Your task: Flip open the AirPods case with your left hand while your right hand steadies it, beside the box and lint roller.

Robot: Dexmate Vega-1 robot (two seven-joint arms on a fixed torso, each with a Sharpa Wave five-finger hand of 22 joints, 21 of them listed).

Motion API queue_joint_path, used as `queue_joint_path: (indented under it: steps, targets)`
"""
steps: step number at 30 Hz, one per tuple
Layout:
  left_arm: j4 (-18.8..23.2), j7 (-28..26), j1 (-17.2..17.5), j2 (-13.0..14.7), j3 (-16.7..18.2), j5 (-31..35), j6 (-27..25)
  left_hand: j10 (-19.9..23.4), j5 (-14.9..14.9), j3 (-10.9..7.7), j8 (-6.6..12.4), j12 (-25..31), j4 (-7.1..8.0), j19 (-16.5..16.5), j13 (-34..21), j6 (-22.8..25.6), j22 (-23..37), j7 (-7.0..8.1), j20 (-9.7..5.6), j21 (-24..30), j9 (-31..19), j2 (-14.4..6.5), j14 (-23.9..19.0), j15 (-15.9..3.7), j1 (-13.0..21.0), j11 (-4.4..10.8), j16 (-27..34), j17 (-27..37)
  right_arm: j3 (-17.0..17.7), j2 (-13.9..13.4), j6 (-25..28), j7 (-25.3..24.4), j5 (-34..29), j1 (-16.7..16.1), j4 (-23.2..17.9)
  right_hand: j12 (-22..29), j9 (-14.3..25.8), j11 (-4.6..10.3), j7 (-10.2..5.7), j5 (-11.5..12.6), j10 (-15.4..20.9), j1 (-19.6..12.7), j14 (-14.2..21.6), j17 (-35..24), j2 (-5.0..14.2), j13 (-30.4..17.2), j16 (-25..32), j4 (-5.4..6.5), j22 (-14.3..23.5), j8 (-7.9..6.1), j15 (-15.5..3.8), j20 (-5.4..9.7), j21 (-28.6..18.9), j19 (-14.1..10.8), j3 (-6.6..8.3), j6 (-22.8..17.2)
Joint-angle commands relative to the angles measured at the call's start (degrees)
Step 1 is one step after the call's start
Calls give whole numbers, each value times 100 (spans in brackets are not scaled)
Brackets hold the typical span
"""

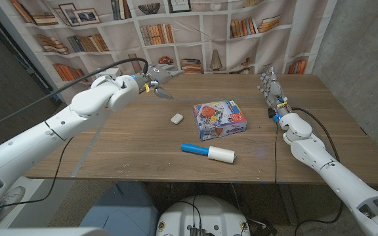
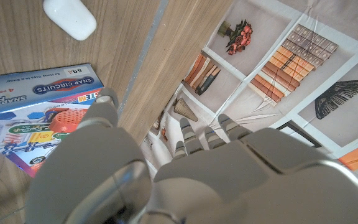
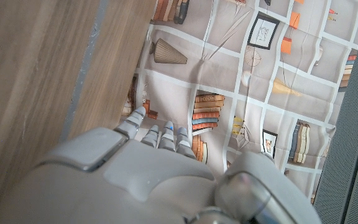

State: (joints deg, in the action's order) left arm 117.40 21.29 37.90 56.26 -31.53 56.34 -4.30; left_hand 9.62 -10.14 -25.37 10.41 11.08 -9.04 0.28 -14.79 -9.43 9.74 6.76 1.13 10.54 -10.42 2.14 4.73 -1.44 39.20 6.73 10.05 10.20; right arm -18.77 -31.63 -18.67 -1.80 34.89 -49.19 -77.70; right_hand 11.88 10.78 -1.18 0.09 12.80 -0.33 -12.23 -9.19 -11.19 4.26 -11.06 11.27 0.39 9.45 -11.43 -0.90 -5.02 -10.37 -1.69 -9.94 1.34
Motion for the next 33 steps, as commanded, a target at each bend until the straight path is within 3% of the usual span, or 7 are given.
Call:
queue_joint_path:
  steps: [1,10,13,19,23,31,33]
  targets:
    - [-86,67,-5,-61,11,-72,122,227,-25,-43,79,131,1,72,-11,-172,18,9,54,39,-12,-41,-97,-48,34,23,79,10,-15,-13,29,-25,-31,15,24,6,20,-5,-68,-5,-4,-81,-37,-4,-13,-27,8,-40,27,-3,-45,-8,-33,-10,-20,19]
    - [-174,268,-104,-155,-26,-308,161,611,-96,-189,99,260,-65,142,45,-105,14,-53,31,55,-10,-189,-196,-111,270,65,107,2,-34,14,41,-33,-39,49,71,0,21,26,-77,-7,-14,-98,-45,-3,-12,-29,7,-51,28,-3,-45,-59,-21,28,-15,20]
    - [-182,395,-163,-162,-70,-330,187,448,-275,-422,69,169,-132,111,89,-201,10,-32,19,35,-9,-381,-92,-84,618,79,65,5,-38,22,54,-41,-34,51,82,-2,21,44,-80,-8,-17,-105,-53,-2,-11,-30,5,-55,29,-4,-49,-68,-19,36,-13,17]
    - [-216,542,-259,-159,-150,-301,264,235,-458,-577,43,91,-143,22,112,-310,9,-50,49,9,-11,-452,13,-49,842,58,42,10,-37,23,70,-71,-37,42,80,-4,22,46,-80,-9,-21,-115,-54,-2,-9,-32,6,-61,29,-1,-50,-72,-21,40,-9,23]
    - [-219,718,-351,-152,-221,-233,335,-11,-739,-730,15,28,-128,-51,131,-458,9,-42,50,1,-15,-500,162,-5,1023,34,18,21,-30,25,62,-87,-41,39,84,-5,22,54,-82,-10,-22,-120,-56,-1,-9,-32,6,-64,29,-1,-47,-81,-18,51,-8,23]
    - [-235,947,-460,-173,-302,-187,479,-144,-915,-804,2,15,-114,-118,139,-564,9,-68,61,-9,-16,-504,236,31,1090,8,19,28,-28,19,81,-112,-45,29,85,-10,22,52,-80,-12,-31,-132,-59,-1,-4,-34,7,-71,30,-1,-46,-88,-17,65,-3,22]
    - [-219,965,-460,-167,-300,-193,510,-26,-994,-831,13,79,-106,-123,138,-575,9,-72,70,-2,-17,-494,212,18,1109,63,43,31,-26,24,83,-123,-42,22,90,-8,23,45,-80,-13,-27,-134,-59,0,-3,-34,7,-73,30,-1,-46,-90,-17,67,-2,22]
